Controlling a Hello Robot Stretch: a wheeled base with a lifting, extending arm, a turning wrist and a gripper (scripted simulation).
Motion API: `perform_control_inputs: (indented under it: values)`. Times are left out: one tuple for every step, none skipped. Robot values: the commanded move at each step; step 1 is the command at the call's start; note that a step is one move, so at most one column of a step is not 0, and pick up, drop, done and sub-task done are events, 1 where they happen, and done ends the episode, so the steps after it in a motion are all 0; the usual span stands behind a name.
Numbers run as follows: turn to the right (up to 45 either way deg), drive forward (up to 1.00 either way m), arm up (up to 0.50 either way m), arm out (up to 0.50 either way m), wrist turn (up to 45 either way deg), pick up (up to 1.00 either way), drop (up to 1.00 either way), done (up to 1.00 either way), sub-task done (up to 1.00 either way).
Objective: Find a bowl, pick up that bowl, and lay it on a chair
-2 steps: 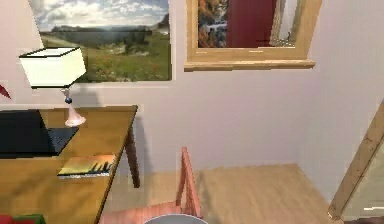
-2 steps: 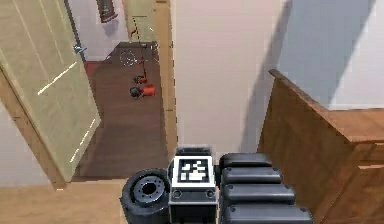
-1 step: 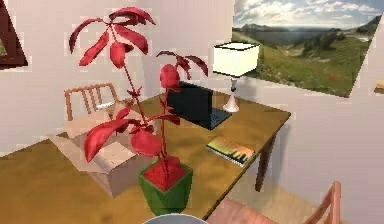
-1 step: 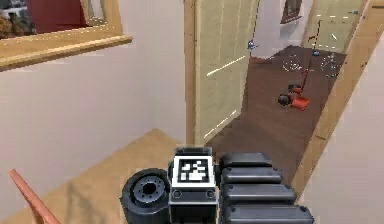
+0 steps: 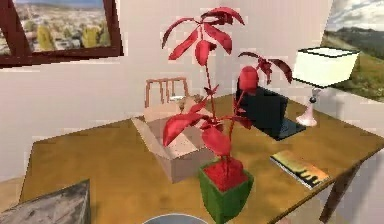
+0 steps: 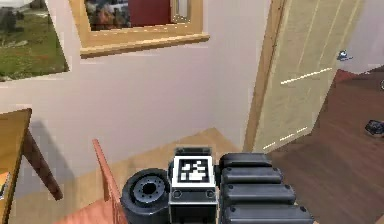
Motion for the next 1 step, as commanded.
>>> perform_control_inputs:
  values:
    - [-3.0,0.0,0.0,0.0,0.0,0.0,0.0,0.0,0.0]
